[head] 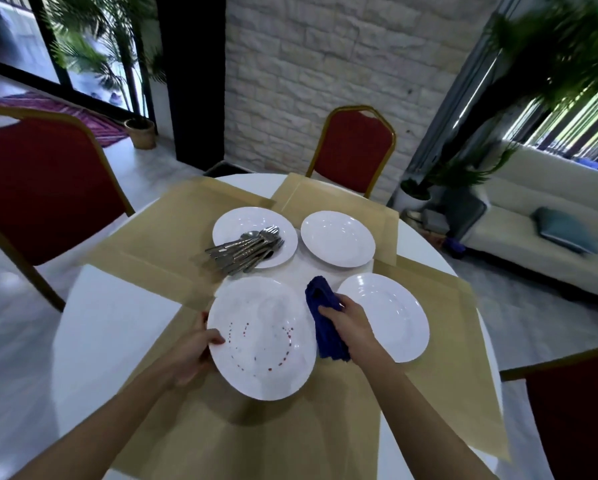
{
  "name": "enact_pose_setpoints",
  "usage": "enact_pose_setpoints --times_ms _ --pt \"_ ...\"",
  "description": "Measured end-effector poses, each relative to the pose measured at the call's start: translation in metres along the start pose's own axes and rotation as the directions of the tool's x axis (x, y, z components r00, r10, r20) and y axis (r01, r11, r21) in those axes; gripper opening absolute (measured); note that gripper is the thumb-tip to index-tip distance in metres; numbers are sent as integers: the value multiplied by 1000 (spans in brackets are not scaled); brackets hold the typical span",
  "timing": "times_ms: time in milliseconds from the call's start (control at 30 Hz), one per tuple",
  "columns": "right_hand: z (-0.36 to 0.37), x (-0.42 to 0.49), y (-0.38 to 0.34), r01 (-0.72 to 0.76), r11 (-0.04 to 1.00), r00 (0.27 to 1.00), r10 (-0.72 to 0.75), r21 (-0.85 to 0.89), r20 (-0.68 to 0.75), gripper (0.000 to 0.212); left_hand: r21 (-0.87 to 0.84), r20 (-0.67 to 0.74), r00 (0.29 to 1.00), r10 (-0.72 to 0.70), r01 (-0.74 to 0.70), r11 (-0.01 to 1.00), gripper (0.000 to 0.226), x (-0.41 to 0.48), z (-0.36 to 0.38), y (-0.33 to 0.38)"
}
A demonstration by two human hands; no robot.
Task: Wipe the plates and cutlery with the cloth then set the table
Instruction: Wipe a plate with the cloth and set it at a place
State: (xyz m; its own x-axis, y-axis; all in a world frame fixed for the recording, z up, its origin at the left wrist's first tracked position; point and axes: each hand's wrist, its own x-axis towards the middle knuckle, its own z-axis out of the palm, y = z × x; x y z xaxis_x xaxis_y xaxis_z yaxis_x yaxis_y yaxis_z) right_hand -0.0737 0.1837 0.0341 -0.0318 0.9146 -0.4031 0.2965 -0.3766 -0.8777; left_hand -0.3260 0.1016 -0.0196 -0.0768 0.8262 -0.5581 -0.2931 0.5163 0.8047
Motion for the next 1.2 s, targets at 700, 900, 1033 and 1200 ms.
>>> enact_pose_setpoints --times_ms 700,900,1033,1200 --pt "0 -39 -55 364 -44 819 -461 -930 342 76 -156 226 921 318 -287 945 44 -85 40 86" --pt "25 -80 -62 697 74 636 -524 -713 567 52 -154 244 892 380 -352 923 52 -79 58 112" --pt "-22 -64 -50 536 4 750 -461 -844 474 56 -94 185 893 411 -400 912 39 -81 47 117" --pt "-2 -56 -79 450 95 735 -605 -888 307 62 -13 303 880 365 -379 925 41 -89 75 110"
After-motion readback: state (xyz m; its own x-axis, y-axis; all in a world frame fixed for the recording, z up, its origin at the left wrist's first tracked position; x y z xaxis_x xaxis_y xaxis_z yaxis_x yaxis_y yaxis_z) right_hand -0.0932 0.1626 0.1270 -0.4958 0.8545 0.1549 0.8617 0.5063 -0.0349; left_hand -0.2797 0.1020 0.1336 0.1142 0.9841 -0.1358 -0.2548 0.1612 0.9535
